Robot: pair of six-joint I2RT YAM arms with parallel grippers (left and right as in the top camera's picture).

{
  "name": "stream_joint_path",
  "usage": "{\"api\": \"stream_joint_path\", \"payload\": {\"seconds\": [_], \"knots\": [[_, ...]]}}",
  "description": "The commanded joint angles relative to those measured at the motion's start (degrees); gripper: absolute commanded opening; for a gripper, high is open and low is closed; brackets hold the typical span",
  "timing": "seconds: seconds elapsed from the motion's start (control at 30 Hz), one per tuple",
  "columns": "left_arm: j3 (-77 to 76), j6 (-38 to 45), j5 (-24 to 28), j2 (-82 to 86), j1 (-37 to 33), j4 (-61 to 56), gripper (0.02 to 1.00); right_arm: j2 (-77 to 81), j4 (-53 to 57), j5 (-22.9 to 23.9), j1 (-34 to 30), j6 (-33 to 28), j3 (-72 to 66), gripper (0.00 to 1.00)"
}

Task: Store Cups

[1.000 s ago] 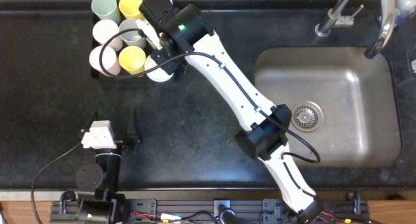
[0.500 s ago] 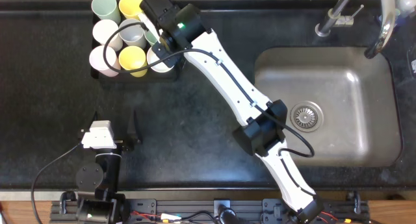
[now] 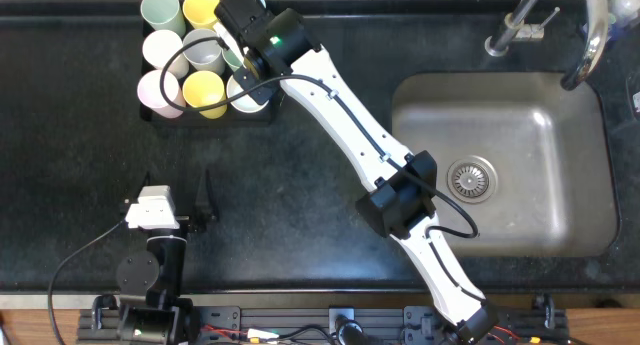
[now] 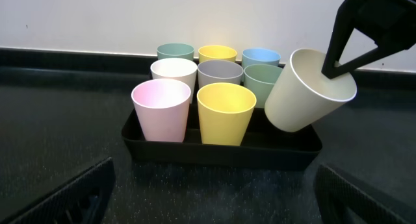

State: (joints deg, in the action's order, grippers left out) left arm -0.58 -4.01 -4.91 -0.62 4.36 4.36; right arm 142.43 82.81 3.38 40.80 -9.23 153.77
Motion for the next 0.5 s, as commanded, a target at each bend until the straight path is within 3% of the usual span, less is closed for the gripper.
{"api": "stream_joint_path", "payload": {"seconds": [0.03, 0.5], "knots": [[0.1, 1.2, 0.2, 0.5, -0.6, 0.1, 0.998, 2.4, 0.3, 0.3, -0.3, 0.0, 1.1, 0.045], [0.1, 1.2, 0.2, 0.5, -0.6, 0.1, 0.998, 4.4, -0.3, -0.6, -0.3, -0.2, 1.1, 0.045]]}}
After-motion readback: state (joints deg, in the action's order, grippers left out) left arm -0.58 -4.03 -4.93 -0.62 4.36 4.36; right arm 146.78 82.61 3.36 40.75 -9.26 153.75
